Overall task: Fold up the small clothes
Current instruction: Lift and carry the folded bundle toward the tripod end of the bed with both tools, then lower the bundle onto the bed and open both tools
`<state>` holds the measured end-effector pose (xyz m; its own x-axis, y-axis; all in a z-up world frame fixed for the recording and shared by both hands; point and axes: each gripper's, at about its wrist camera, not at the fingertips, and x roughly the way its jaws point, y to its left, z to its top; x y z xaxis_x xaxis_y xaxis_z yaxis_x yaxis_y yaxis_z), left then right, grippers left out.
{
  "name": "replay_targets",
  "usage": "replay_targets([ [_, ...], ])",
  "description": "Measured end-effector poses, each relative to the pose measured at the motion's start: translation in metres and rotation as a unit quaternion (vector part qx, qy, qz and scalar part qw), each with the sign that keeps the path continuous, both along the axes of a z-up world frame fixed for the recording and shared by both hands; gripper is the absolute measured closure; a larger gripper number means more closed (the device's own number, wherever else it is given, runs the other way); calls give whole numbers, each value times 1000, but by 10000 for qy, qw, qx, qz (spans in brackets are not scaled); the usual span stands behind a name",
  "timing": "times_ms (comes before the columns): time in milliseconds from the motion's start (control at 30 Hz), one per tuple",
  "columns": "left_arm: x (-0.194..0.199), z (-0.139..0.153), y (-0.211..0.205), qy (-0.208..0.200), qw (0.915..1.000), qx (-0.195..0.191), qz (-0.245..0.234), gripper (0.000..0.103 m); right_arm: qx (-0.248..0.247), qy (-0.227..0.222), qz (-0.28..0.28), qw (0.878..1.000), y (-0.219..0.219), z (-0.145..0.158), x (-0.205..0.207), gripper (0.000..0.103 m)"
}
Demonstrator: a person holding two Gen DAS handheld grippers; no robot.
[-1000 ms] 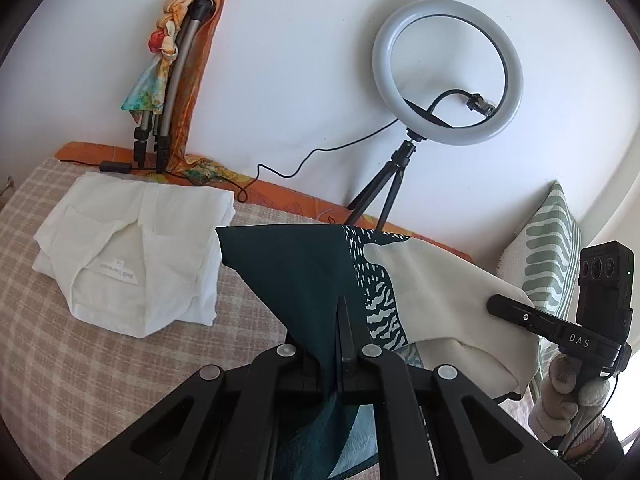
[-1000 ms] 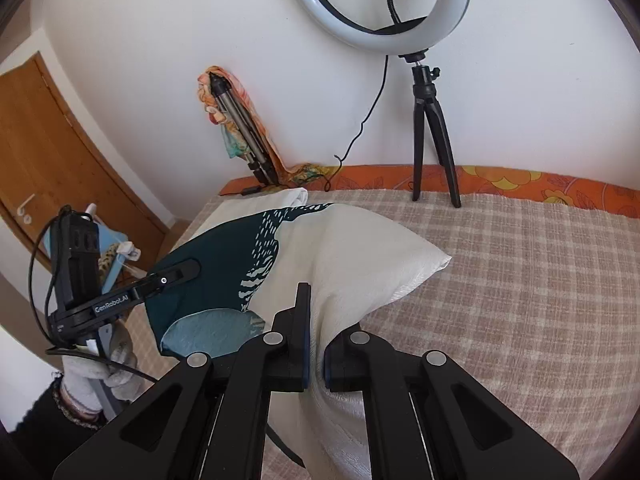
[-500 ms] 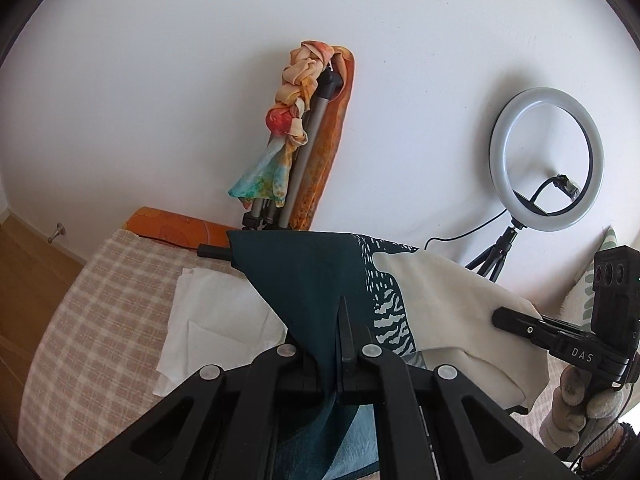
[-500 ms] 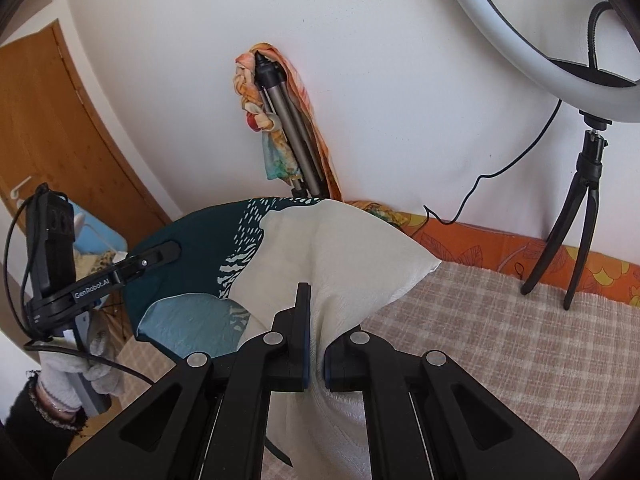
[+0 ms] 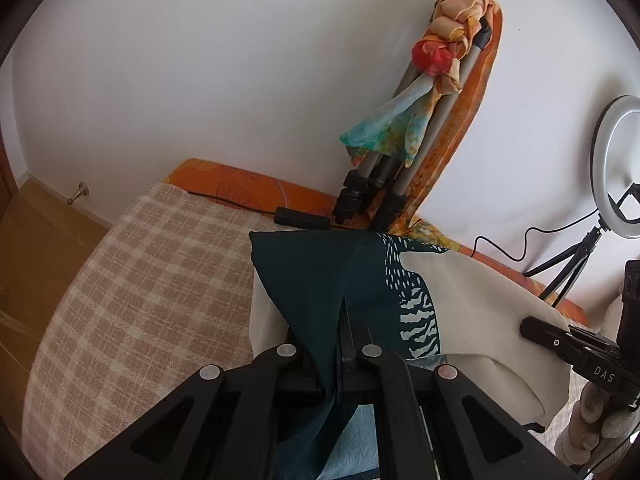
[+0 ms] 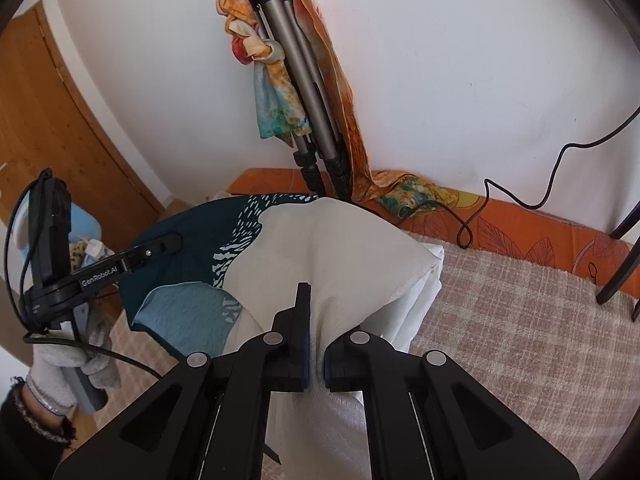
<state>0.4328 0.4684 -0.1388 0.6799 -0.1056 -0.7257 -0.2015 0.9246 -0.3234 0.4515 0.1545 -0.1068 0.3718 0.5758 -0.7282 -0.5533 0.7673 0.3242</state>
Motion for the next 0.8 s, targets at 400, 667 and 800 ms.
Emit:
replay_targets([
  [400,-23,-2,4,207,9954,886,298,67,-297,383,-220,9986,-17,-15,6,95],
  [667,-51,33,-17,-1,9934,1121,230,48,-322,218,-192,9991,-40,9,-15,93],
  [800,-66,53,-38,-165,9925,1202,164,43,-345,-65,-206,9992,-51,31,-29,78],
])
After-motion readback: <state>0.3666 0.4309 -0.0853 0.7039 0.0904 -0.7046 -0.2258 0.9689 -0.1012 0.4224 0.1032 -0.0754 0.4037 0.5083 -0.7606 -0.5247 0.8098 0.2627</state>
